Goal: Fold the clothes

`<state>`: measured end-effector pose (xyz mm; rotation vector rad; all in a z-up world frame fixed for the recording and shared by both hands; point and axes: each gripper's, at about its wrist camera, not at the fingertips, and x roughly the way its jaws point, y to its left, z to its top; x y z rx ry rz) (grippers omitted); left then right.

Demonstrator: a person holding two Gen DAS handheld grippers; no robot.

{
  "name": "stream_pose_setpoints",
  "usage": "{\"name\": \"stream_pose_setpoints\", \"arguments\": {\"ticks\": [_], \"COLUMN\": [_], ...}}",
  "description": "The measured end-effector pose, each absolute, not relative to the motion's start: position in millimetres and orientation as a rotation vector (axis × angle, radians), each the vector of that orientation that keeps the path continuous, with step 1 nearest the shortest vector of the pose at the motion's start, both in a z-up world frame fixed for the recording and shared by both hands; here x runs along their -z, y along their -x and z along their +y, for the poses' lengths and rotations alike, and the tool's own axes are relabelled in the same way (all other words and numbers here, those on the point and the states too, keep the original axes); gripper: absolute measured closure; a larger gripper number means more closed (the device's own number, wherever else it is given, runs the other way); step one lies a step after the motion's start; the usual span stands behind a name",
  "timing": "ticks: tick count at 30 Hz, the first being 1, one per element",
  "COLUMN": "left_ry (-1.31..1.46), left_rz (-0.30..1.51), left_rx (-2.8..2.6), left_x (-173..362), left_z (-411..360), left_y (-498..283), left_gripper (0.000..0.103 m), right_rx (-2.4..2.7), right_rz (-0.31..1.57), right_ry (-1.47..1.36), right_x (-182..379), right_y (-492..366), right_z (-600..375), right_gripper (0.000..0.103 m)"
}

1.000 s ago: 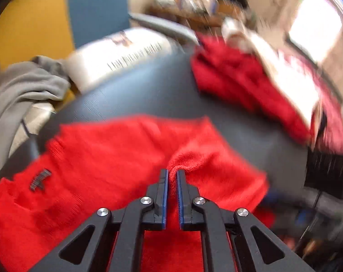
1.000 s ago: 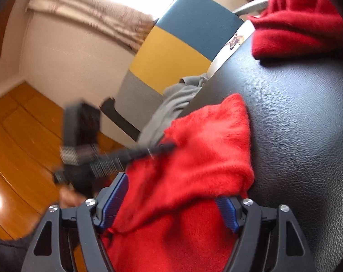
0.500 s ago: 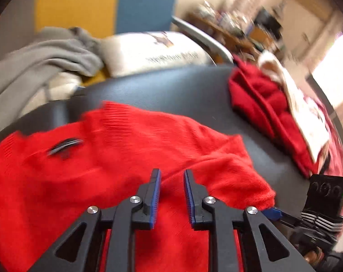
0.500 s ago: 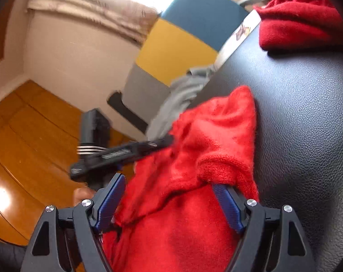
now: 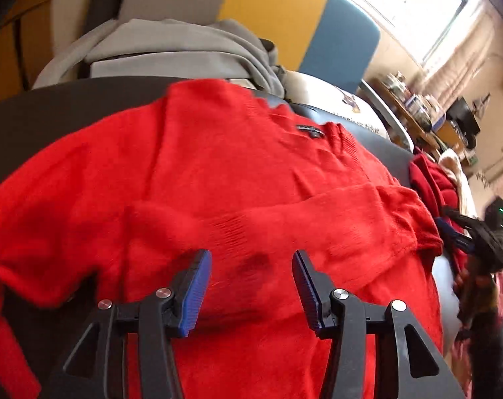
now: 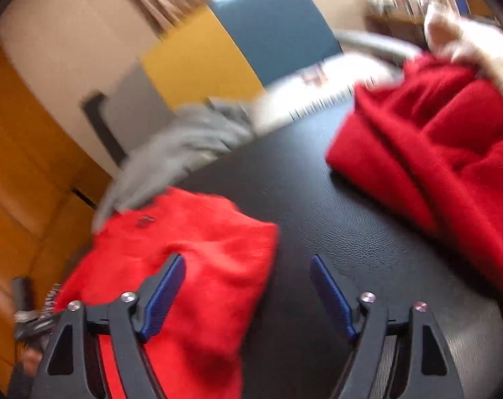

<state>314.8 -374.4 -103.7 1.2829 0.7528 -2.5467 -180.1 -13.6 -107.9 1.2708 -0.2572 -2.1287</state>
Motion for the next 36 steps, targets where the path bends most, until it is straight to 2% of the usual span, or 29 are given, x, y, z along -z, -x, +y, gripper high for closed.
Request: {"name": "stream_pose_setpoints", "arguments": {"ticks": [1,4,7,10,11,12,14,19,22,28,30,31,32,36], "left_ry": [-1.282,-1.299,-1.288,-1.263,-1.239,-1.211,-1.141,-1.07,-1.121,-1.285,-1.292,-1.276,-1.259,-1.191], "left_rz": [0.74,0.708,0.693,0.665,0.68,0.699,0.741,0.83,0.782,0.644,0.621,0.598,0.575,0.482], "left_rx": [2.544,2.535,2.546,2.557,2.561,2.565,2.533,2.476,2.528,2.475,2.49,2.504,2.519,2.574], "left_x": [105,112,115,112,109,107,101,91,88,112,113,109,105,91], "left_z": [-375,-376,-375,-373,-375,-379,-394,-431,-430,-423,-418,-415,-413,-401], "left_y": [-317,-321,-321,-323,-326,-330,-339,-356,-348,-308,-300,-300,-299,-298], "left_gripper": [0.051,0.051,0.05,0.052,0.052,0.052,0.05,0.05,0.048,0.047,0.06,0.081,0.091,0.091], "right_rx": [2.116,2.136,2.134,2.211,2.268,2.276,2.263,2.276,2.294,2.345,2.268,2.214,2.158,1.988], "right_rz": [-0.201,0.01,0.179,0.535,0.696,0.731,0.601,0.674,0.671,0.503,0.484,0.484,0.477,0.448], "right_ry": [-1.327,-1.299,-1.237,-1.095,-0.996,-1.002,-1.104,-1.053,-1.052,-0.913,-0.911,-0.928,-0.955,-1.059], "right_x": [116,122,122,113,111,117,129,134,130,71,66,67,71,89], "right_y": [187,183,177,164,158,162,176,173,175,150,144,143,144,159], "right_z": [-25,-50,-73,-100,-104,-103,-90,-92,-92,-81,-87,-92,-97,-115], "right_gripper": [0.041,0.048,0.073,0.092,0.092,0.092,0.092,0.09,0.082,0.08,0.079,0.079,0.079,0.077]}}
